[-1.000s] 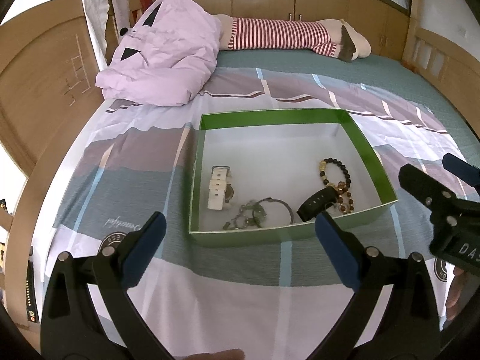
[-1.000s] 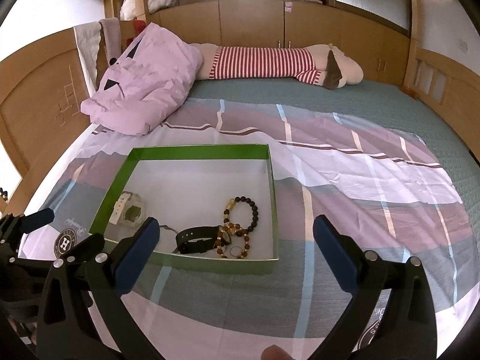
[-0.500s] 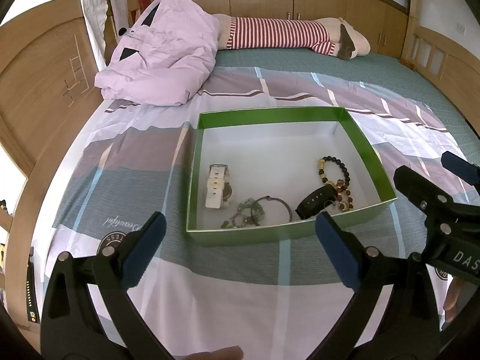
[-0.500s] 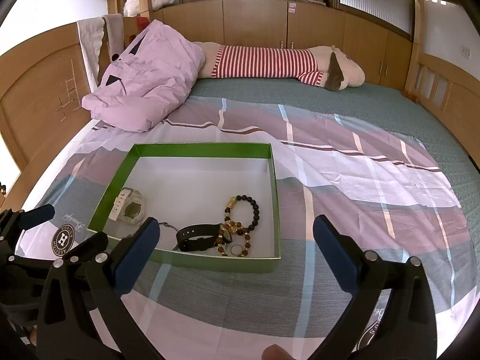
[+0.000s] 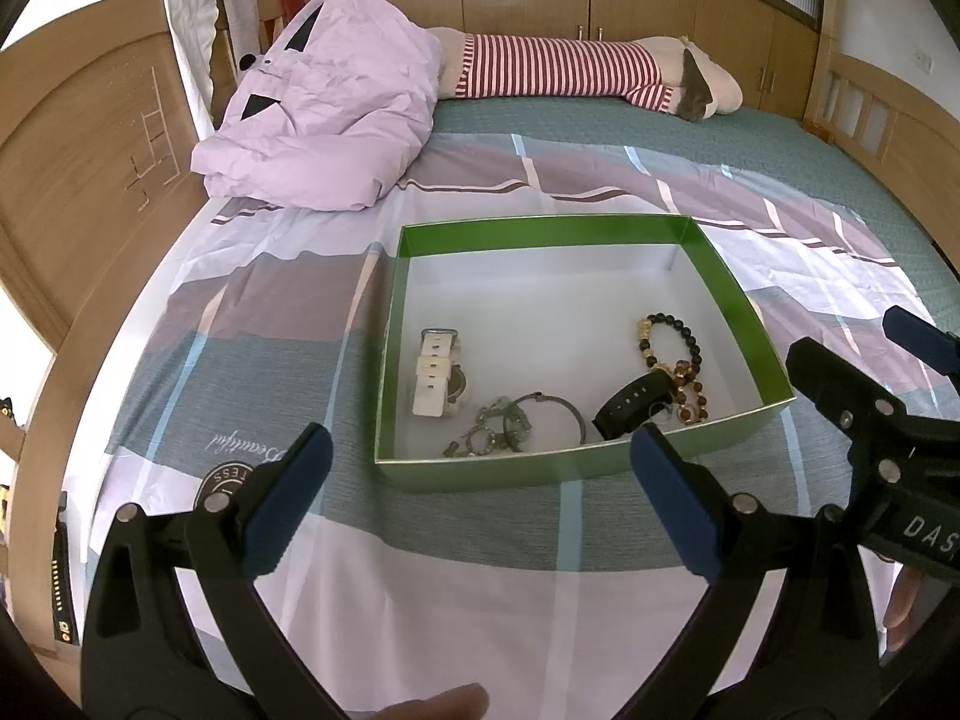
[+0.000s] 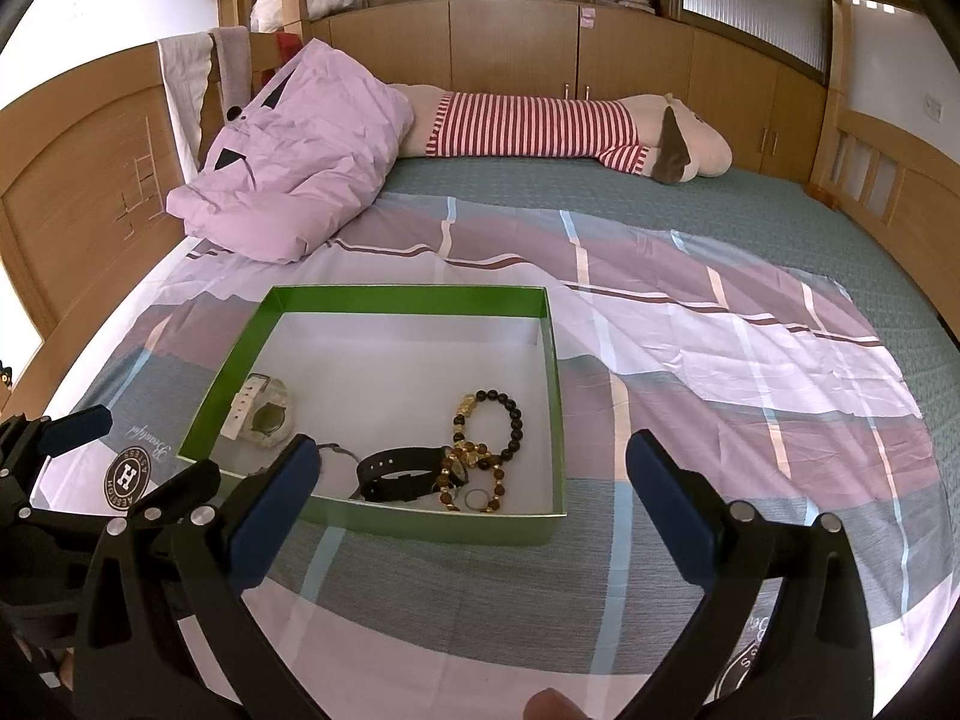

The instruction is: Organize jewelry

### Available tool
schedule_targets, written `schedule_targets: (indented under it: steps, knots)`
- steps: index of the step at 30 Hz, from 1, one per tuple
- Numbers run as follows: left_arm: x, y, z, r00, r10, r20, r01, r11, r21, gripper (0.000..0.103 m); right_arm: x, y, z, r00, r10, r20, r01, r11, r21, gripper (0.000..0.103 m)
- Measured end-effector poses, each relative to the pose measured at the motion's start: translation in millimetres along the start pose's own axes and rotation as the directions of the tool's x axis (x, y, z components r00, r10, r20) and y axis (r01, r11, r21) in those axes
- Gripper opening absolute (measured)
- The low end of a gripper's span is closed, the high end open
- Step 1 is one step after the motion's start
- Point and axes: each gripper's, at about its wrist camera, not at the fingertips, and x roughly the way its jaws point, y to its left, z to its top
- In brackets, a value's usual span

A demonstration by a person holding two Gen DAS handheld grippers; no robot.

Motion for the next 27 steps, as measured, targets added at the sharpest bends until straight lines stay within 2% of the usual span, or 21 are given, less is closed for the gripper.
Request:
schedule_targets:
  steps: [27]
  knots:
    - [1.5,3.4,-0.4,1.0,-0.002,-0.007,0.002,1.0,-0.004,0.101,-0.2,0.9,-0.5,1.0,0.0,0.001,0.0,1.0,-0.003,0.102]
